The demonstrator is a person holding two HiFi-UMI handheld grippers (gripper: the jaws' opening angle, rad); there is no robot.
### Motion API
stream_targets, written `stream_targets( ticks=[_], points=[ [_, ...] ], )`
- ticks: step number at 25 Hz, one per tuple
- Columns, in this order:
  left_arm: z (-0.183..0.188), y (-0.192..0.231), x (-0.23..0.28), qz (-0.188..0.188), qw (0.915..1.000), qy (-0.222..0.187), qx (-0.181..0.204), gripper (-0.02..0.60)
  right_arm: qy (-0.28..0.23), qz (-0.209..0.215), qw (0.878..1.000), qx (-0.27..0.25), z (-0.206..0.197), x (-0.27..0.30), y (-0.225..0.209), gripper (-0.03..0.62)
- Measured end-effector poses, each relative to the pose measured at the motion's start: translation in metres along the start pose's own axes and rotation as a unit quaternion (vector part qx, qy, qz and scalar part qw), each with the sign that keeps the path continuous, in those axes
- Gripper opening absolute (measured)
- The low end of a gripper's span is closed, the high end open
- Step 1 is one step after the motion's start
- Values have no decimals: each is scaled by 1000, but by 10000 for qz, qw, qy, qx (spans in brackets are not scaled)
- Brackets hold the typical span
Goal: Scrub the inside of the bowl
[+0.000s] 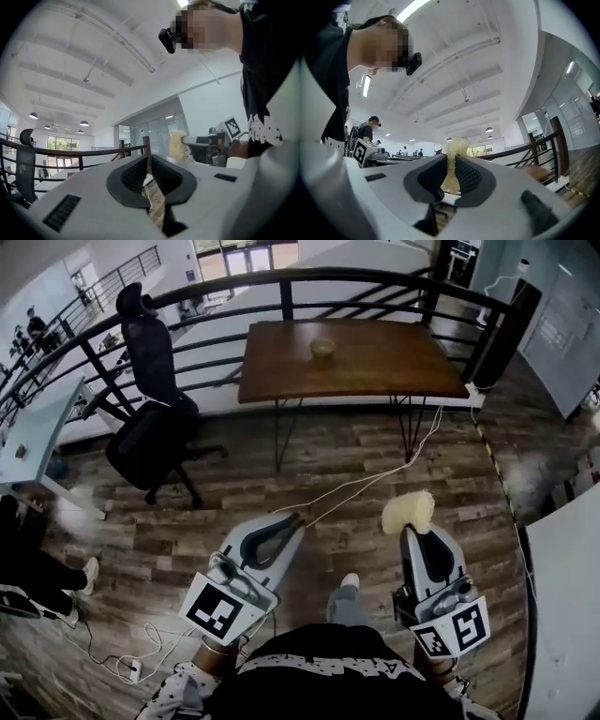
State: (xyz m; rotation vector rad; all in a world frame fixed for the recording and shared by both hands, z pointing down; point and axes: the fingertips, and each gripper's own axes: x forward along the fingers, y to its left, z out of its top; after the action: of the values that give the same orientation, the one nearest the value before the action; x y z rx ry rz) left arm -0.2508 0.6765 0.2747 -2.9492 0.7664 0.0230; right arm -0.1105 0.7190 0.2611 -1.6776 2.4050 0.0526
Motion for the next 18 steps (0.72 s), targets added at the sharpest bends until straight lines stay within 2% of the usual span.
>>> stream_targets(
  ticks=[11, 15, 18],
  points=[
    [-7, 46, 112, 411, 9991, 125, -17, 17, 168, 377, 9989, 214, -9, 69, -107, 58],
    [-2, 51, 151, 490, 9986, 160, 111, 17, 148, 482, 9983, 307, -9, 85, -143, 58],
    [-1, 60, 166, 719, 9970, 239, 169, 17, 126, 584, 9976, 360, -10, 95, -163, 58]
  ],
)
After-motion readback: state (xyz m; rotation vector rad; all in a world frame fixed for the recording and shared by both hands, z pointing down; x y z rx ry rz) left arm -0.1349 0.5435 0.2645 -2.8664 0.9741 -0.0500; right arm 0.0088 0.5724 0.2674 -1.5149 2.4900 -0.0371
